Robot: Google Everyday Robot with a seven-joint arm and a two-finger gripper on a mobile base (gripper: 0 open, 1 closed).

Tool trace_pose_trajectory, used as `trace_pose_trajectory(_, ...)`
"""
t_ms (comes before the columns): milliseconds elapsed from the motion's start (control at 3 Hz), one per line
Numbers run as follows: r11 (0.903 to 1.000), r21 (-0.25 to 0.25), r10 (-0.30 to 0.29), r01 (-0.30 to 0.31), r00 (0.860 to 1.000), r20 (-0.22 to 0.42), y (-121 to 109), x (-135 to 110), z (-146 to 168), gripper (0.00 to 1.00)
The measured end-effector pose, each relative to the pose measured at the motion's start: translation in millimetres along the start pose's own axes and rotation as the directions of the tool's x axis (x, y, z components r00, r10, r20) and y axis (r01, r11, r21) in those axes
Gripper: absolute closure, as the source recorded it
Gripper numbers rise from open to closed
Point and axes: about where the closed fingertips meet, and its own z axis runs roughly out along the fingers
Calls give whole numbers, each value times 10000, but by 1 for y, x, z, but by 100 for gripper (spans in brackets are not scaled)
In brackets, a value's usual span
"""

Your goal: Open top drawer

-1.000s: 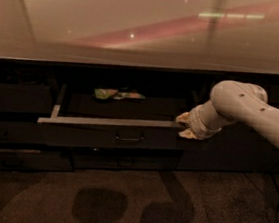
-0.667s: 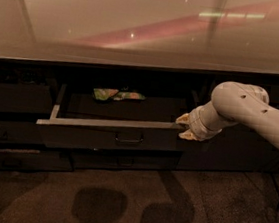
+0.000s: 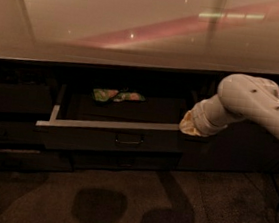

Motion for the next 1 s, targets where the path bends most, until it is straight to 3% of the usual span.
trace_pose_trajectory(333,9961,862,-173,182,9998,-114,-8,-17,-59,100)
trace_pose_trajectory(667,9839,1718,-422,486,9983,-404,-14,-35,-120,100)
trace_pose_trajectory(1000,9743,2153,-546,658,9968,-576,-16,-45,-152,100)
